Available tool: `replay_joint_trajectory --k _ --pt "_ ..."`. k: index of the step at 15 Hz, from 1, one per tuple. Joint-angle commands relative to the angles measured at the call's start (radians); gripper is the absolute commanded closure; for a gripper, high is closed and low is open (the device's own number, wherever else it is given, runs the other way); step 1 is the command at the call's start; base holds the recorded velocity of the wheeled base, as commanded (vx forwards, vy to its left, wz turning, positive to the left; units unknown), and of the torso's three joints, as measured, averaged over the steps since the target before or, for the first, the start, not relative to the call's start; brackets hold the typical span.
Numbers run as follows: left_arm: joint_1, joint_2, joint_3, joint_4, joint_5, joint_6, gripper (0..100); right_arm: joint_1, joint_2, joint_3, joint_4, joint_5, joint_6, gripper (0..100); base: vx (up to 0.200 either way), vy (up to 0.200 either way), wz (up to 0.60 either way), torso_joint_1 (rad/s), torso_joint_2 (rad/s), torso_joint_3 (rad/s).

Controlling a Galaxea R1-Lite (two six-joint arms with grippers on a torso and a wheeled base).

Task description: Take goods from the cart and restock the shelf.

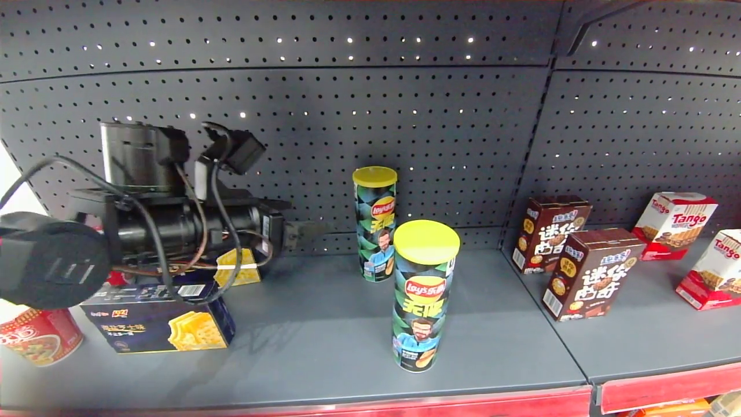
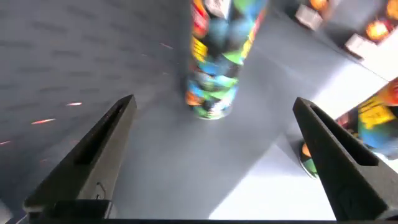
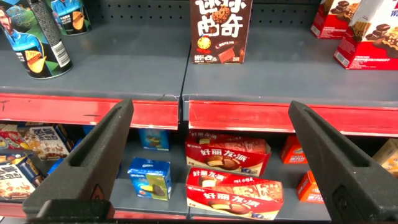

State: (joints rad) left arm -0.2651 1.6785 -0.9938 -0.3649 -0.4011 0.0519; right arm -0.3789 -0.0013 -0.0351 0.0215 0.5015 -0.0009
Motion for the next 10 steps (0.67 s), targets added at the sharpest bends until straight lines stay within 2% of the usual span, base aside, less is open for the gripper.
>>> replay_joint_trajectory --k 1,3,4,6,7,9,10 --pt "0.018 -0.342 0.087 0.012 0.166 -0.029 0 0.0 0.001 0.0 0.0 0.0 -0.001 0 0.0 0.0 0.0 0.0 0.0 0.0" --pt "0.018 -0.378 0.093 0.015 0.186 -0.034 0 0.0 0.001 0.0 0.0 0.0 -0.001 0 0.0 0.0 0.0 0.0 0.0 0.0" --pt "0.024 -0.612 0.188 0.08 0.3 -0.061 0 0.0 0.001 0.0 0.0 0.0 0.001 0 0.0 0.0 0.0 0.0 0.0 0.0" --pt "0.086 -0.807 0.327 0.169 0.307 -0.024 0 0.0 0.001 0.0 0.0 0.0 -0.001 0 0.0 0.0 0.0 0.0 0.0 0.0" --pt "0.109 -0.887 0.382 0.199 0.309 -0.02 0 0.0 0.001 0.0 0.0 0.0 -0.001 0 0.0 0.0 0.0 0.0 0.0 0.0" --pt "0.149 -1.002 0.468 0.238 0.332 -0.027 0 0.0 0.001 0.0 0.0 0.0 -0.001 0 0.0 0.0 0.0 0.0 0.0 0.0" --pt "0.195 -1.132 0.572 0.276 0.34 -0.053 0 0.0 0.001 0.0 0.0 0.0 -0.001 0 0.0 0.0 0.0 0.0 0.0 0.0"
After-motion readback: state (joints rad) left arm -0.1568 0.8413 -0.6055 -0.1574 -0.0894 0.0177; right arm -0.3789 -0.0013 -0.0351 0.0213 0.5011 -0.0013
